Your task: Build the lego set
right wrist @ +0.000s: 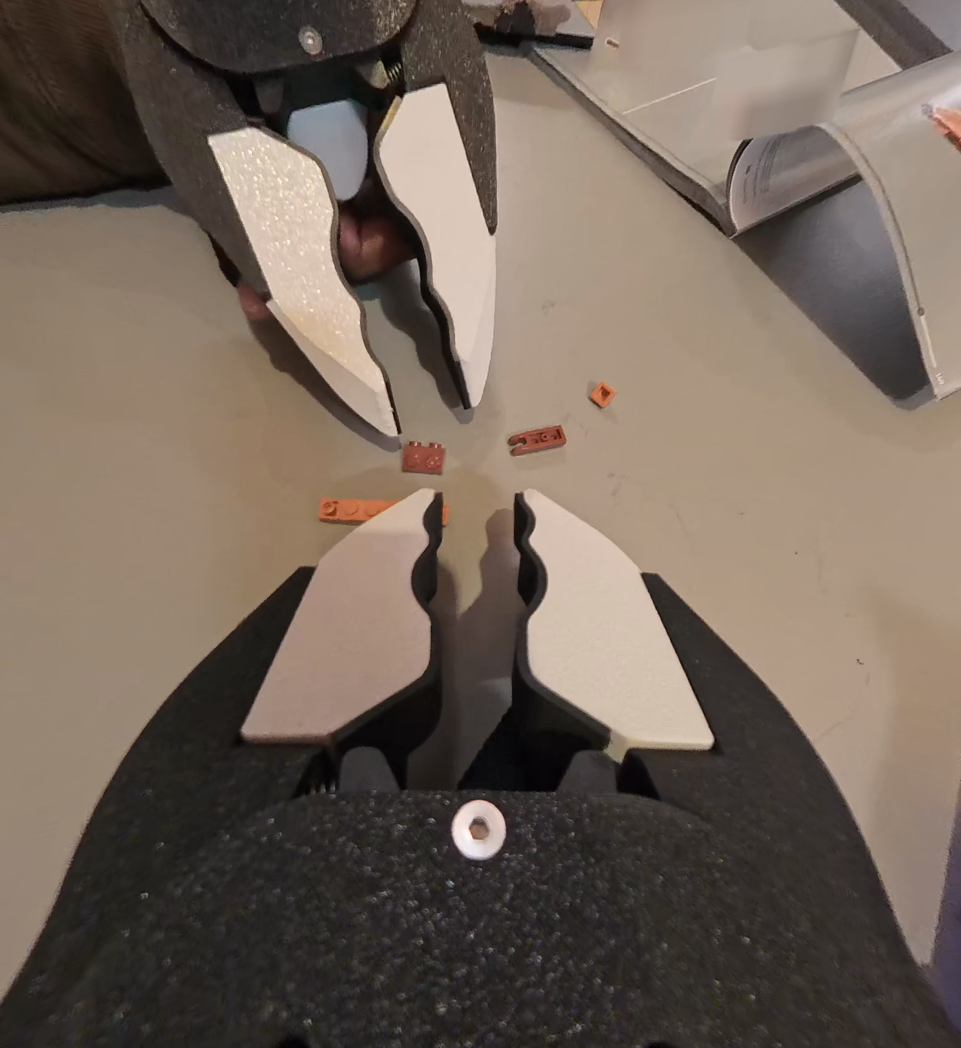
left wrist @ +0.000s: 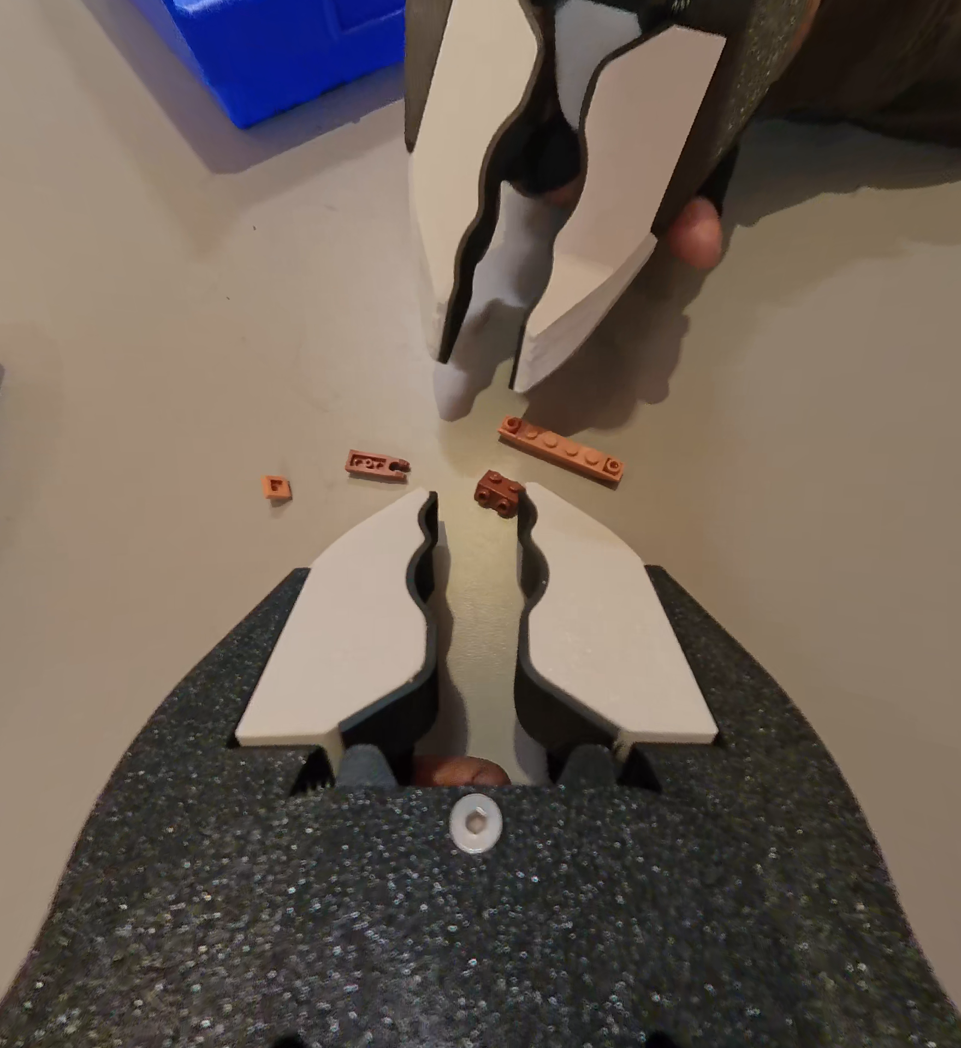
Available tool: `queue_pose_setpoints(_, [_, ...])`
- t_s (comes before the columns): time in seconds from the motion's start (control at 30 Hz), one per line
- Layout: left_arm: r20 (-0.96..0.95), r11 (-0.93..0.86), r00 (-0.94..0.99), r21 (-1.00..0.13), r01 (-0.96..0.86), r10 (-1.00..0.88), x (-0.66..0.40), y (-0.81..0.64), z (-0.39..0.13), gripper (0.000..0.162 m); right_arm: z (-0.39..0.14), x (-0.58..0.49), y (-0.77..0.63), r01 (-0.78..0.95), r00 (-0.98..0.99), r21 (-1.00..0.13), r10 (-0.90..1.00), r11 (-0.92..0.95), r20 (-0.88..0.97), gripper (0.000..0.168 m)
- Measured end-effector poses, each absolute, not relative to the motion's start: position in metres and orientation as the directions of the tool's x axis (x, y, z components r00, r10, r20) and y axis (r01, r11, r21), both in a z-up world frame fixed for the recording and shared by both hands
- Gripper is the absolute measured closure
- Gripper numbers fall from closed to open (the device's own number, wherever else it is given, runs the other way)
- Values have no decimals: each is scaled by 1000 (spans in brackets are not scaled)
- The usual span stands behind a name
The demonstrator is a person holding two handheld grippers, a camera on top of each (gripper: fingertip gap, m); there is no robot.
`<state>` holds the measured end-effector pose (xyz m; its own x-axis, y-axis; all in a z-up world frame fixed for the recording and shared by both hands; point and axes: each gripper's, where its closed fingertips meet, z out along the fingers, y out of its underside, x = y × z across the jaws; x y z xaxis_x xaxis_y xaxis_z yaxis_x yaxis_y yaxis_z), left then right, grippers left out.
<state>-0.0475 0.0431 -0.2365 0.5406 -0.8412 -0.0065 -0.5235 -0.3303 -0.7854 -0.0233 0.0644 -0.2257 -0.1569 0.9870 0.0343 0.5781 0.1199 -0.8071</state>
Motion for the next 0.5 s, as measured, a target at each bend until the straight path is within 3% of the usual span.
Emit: queue_pose_setpoints(0.5, [-8, -327, 545, -793, -514, -838, -48, 43, -235, 134, -222, -30, 76, 552, -145, -821, 986, 146, 78, 145])
